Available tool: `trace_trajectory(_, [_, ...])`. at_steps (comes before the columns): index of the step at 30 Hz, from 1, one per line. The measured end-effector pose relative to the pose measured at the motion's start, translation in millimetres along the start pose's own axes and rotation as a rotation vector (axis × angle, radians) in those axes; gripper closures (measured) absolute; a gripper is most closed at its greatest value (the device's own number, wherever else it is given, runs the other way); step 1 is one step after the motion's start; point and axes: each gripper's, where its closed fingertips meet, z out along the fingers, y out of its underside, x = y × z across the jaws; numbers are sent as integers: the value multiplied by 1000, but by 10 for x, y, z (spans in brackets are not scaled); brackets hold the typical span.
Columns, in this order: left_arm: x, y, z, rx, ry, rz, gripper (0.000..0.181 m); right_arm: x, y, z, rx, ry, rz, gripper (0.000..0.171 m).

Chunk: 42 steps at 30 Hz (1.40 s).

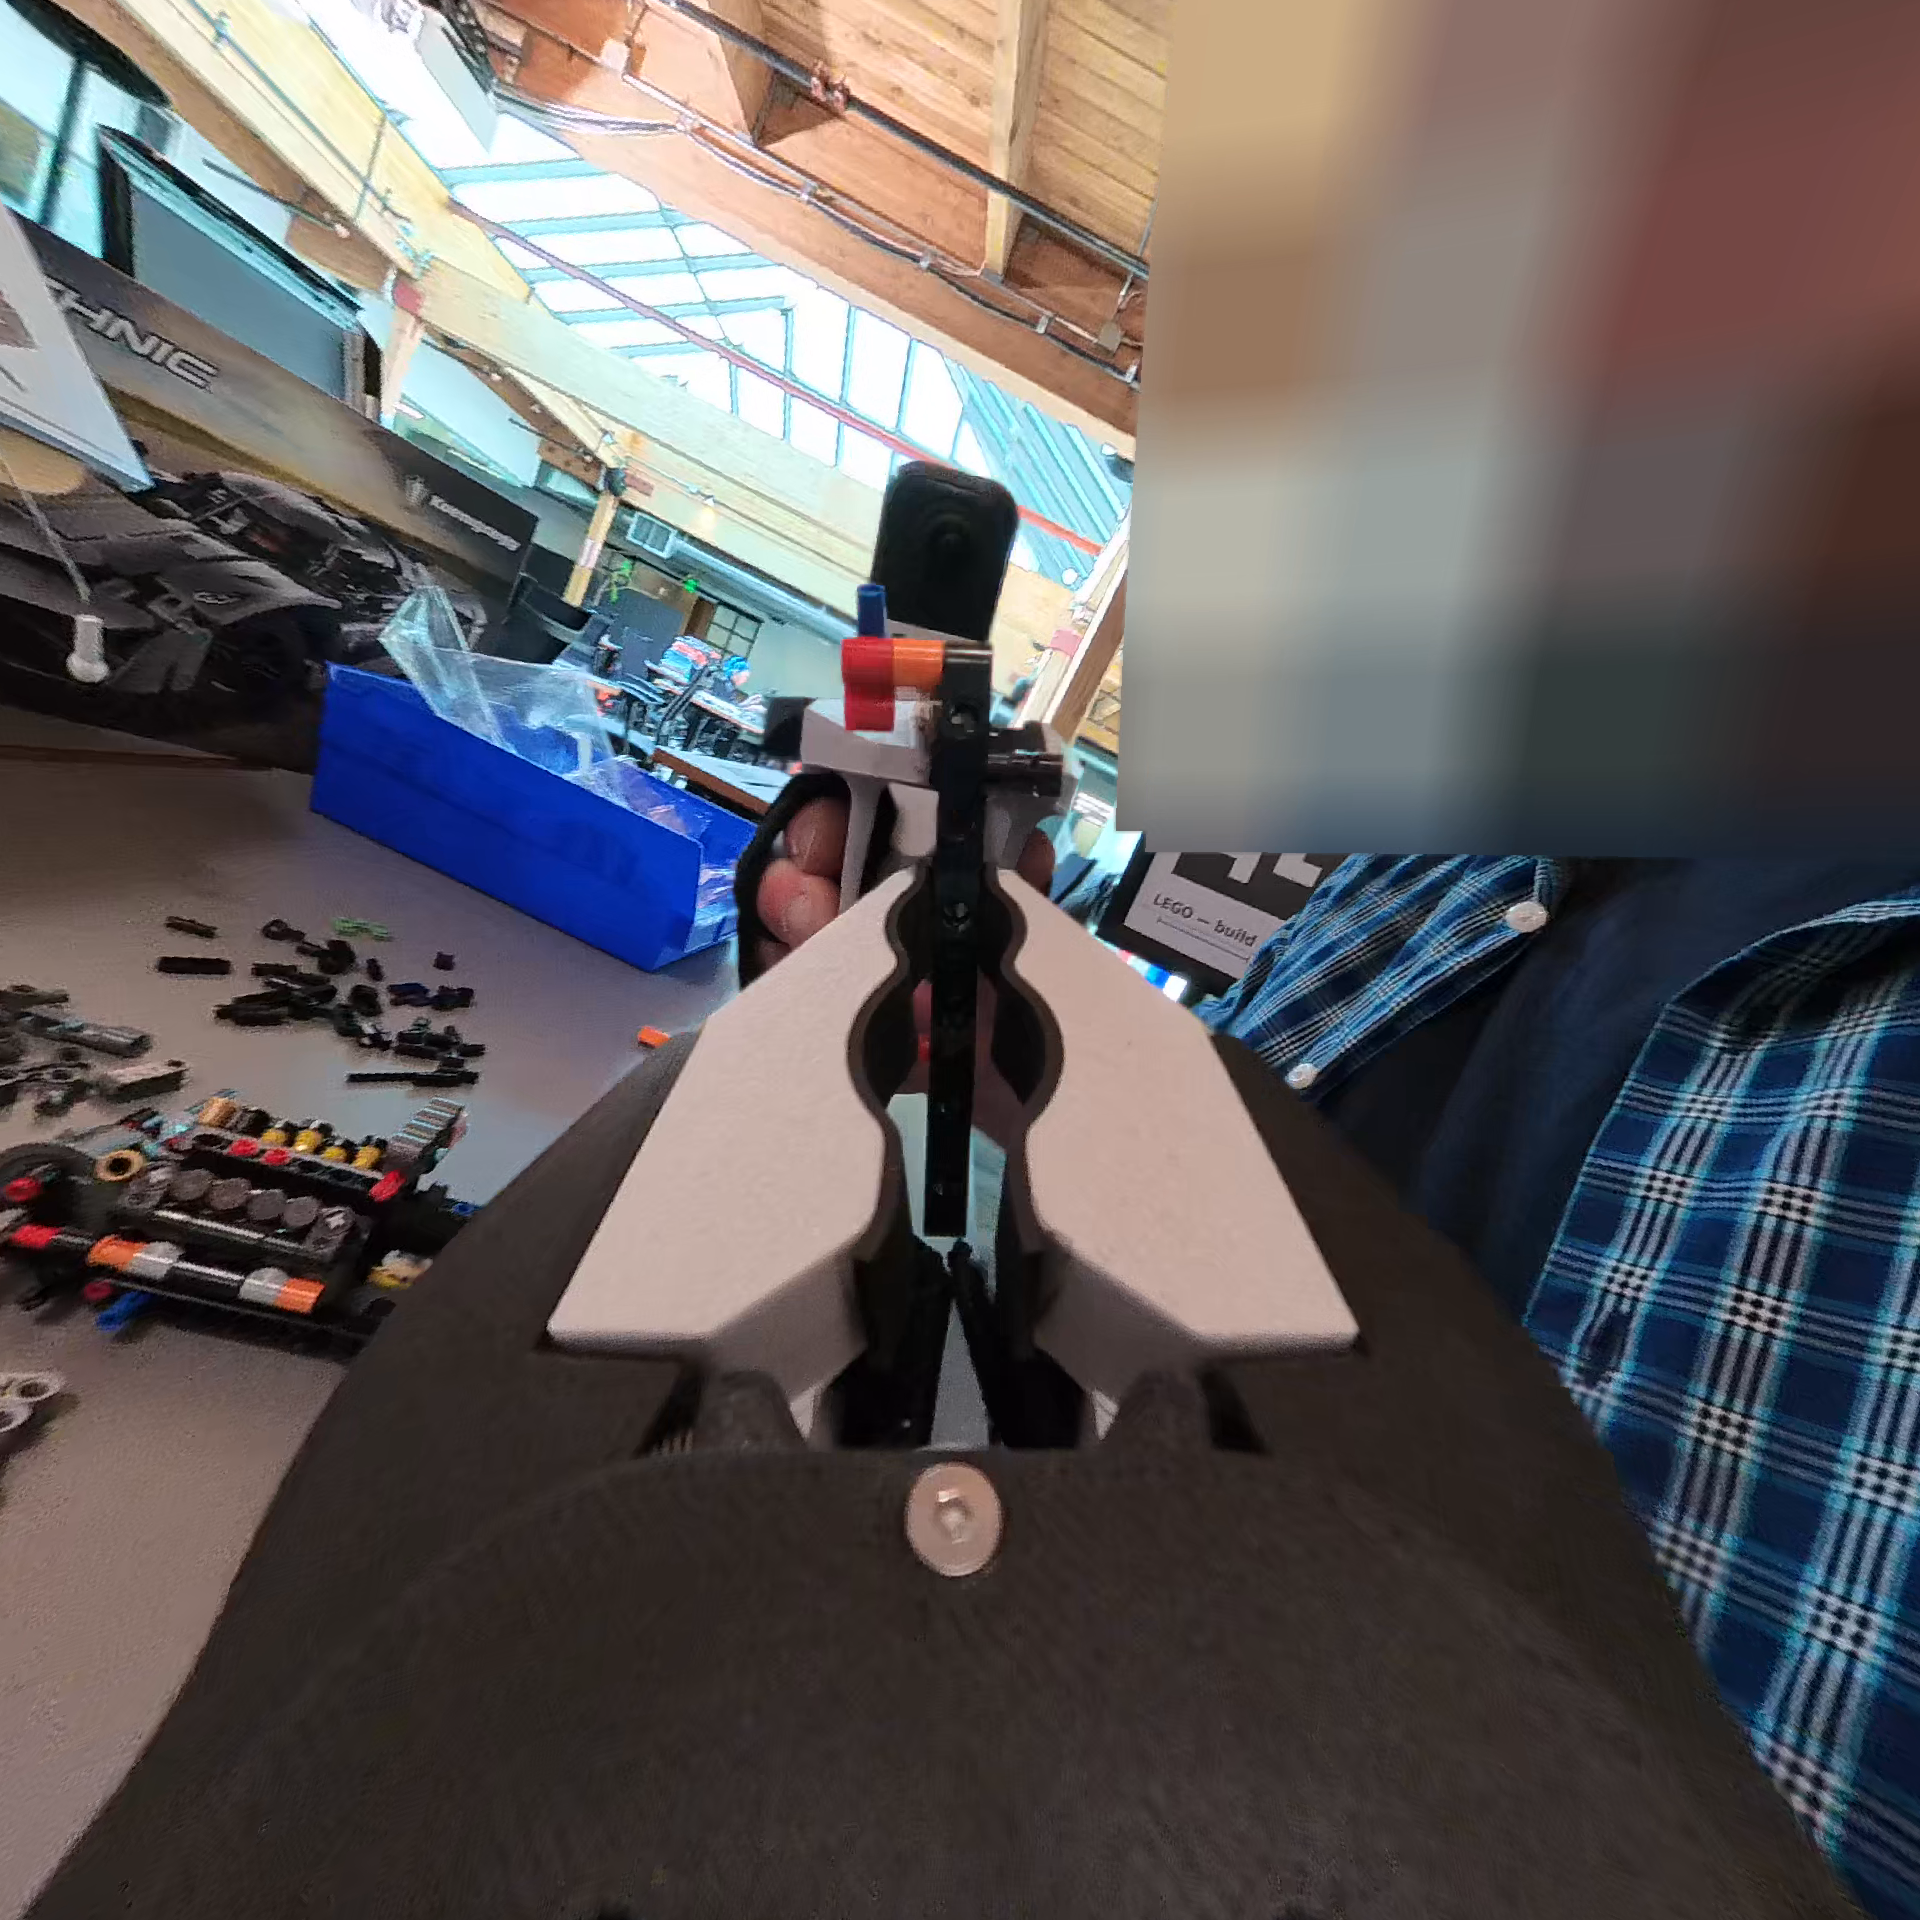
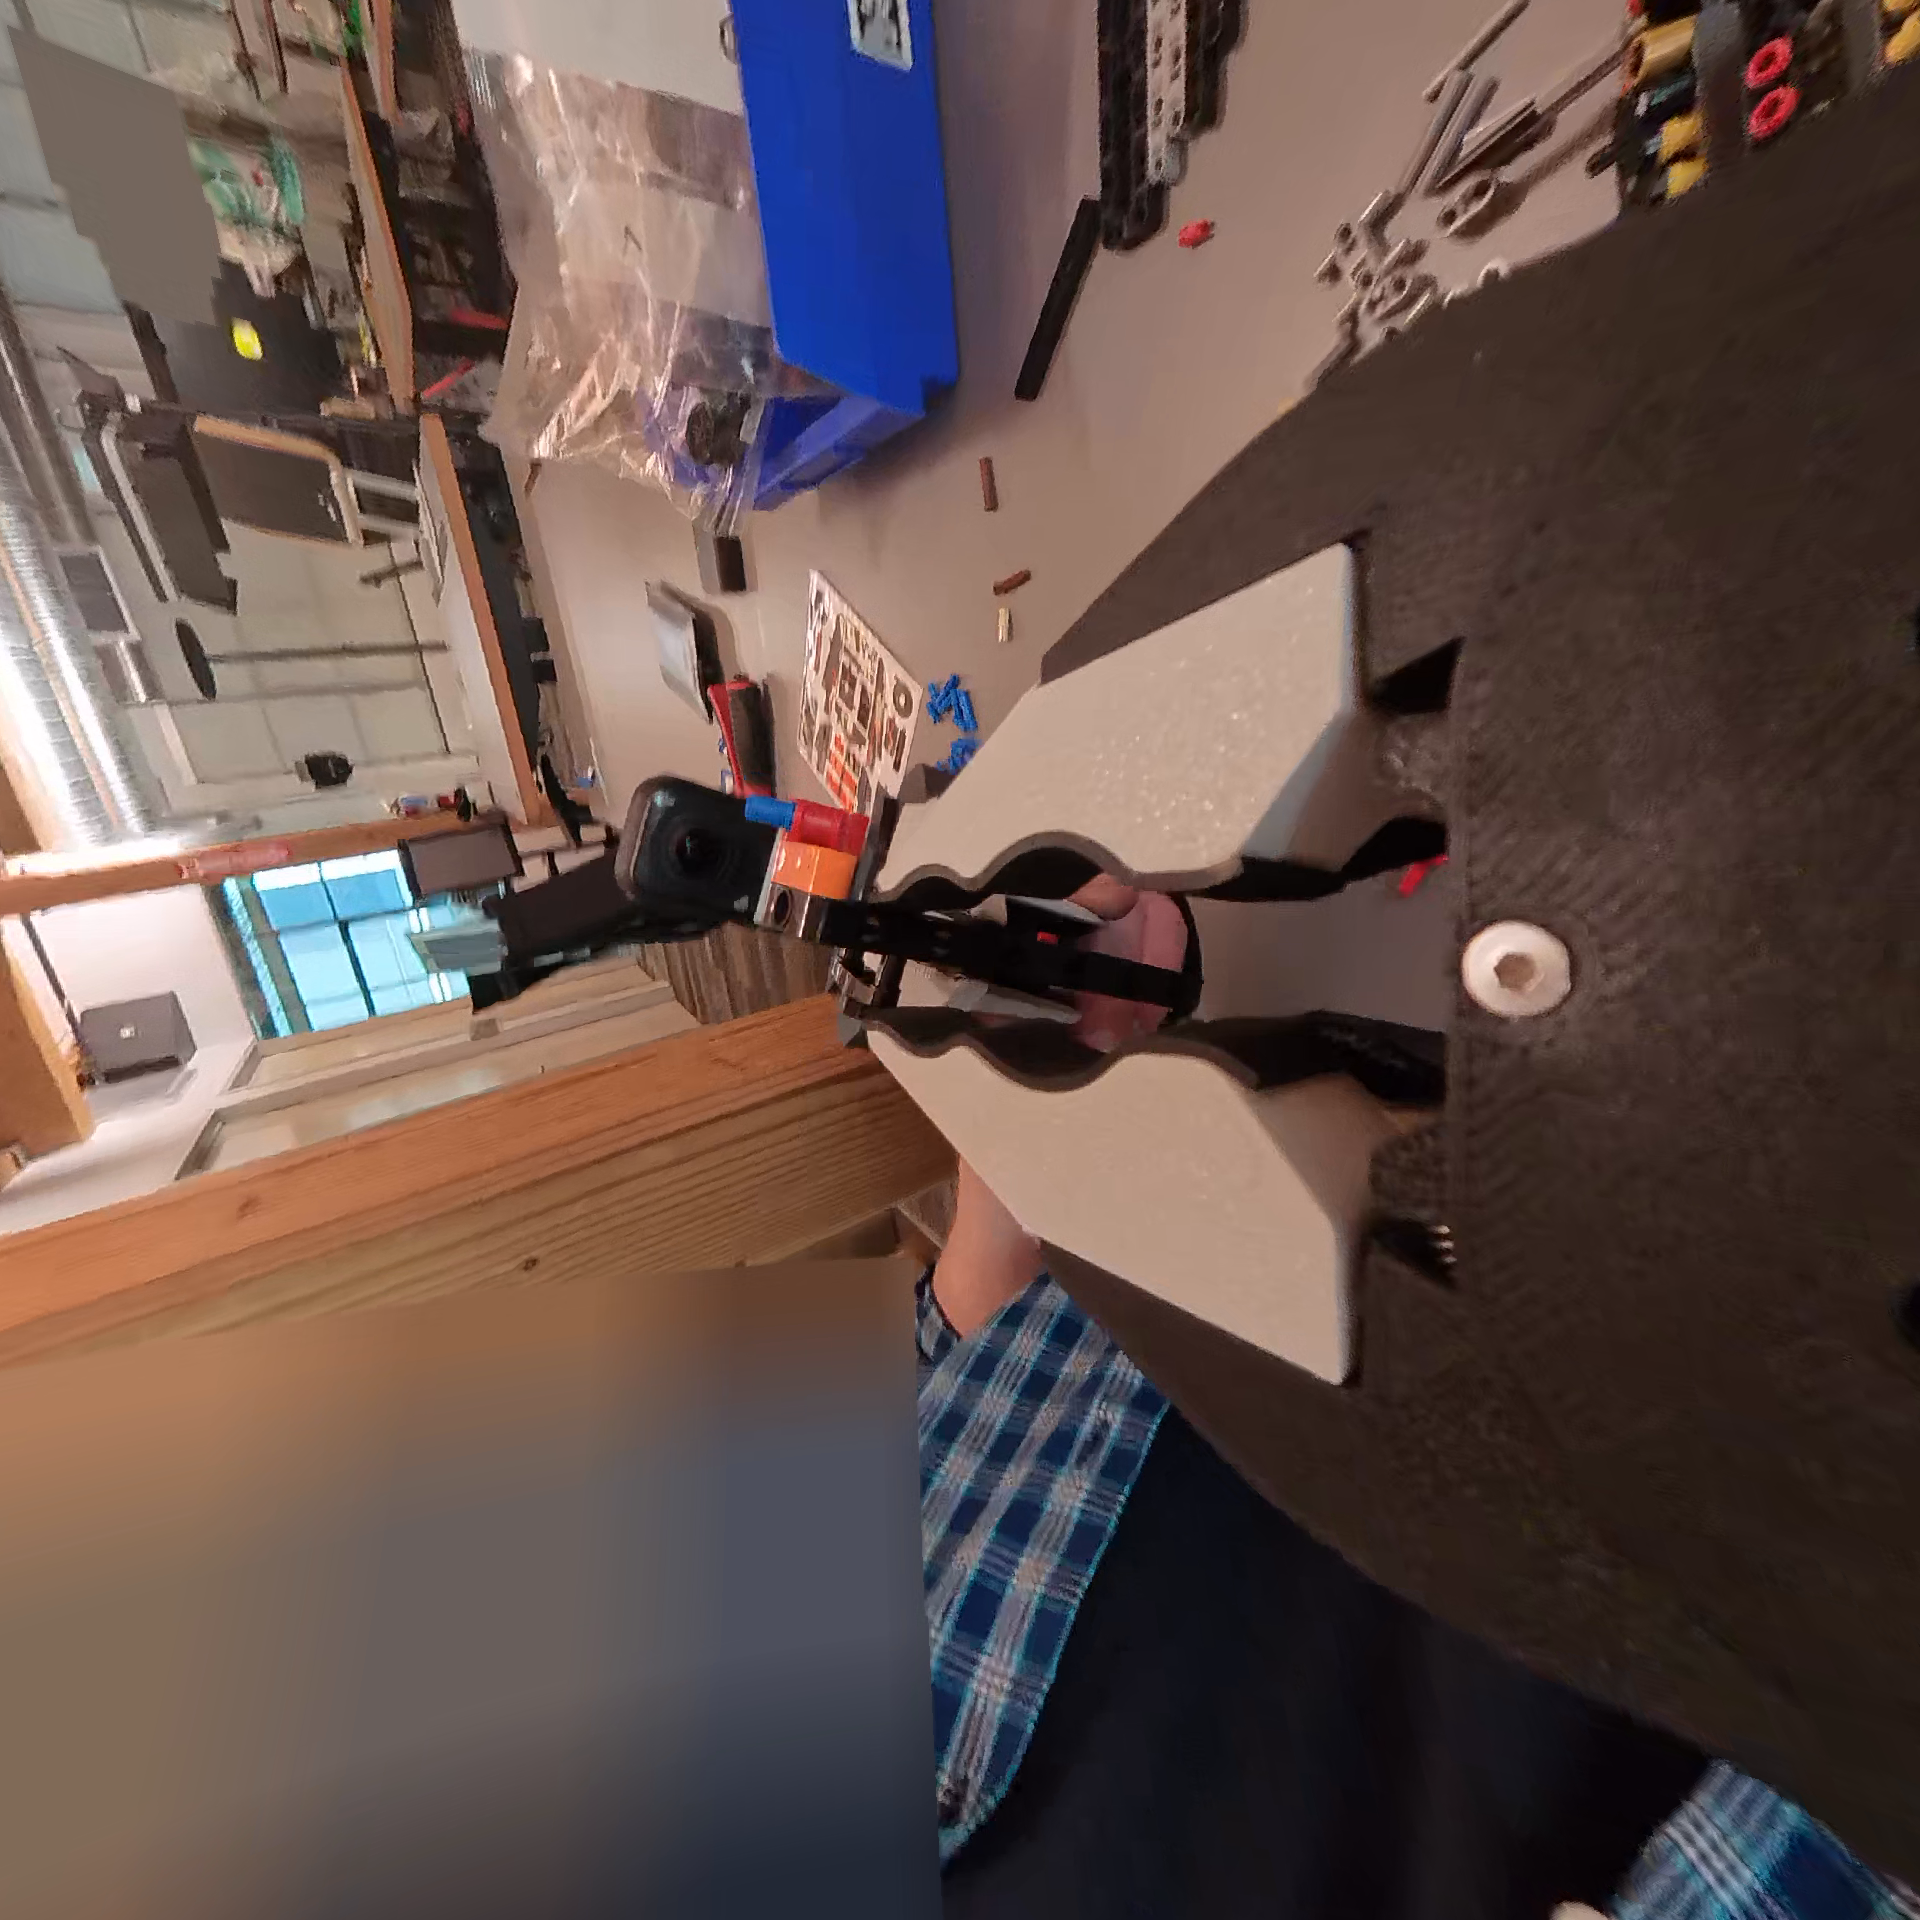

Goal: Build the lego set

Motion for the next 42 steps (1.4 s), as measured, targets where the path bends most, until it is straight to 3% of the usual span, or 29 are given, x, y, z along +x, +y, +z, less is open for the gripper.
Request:
trace_trajectory(11, [152,13,34,22,157,-113,175,-89,-6,-39,53,-123,82,163])
trace_trajectory(18, [134,32,37,2,132,-100,175,-94,8,-70,61,-147,151,161])
trace_trajectory(21, [110,25,-25,-7,99,-98,175,-44,32,-68,54,-109,141,171])
trace_trajectory(24, [72,52,-113,-43,36,-118,175,33,101,8,10,-62,164,165])
trace_trajectory(27, [-74,228,-376,-176,-89,-238,175,194,328,81,-132,59,140,163])
trace_trajectory(32, [-390,751,-1104,-494,-357,-434,175,349,712,277,-353,173,59,158])
trace_trajectory(35, [-595,973,-1462,-671,-510,-398,175,343,827,395,-414,166,32,161])
trace_trajectory(42, [-794,1065,-1730,-839,-597,-279,167,378,986,503,-484,163,45,161])
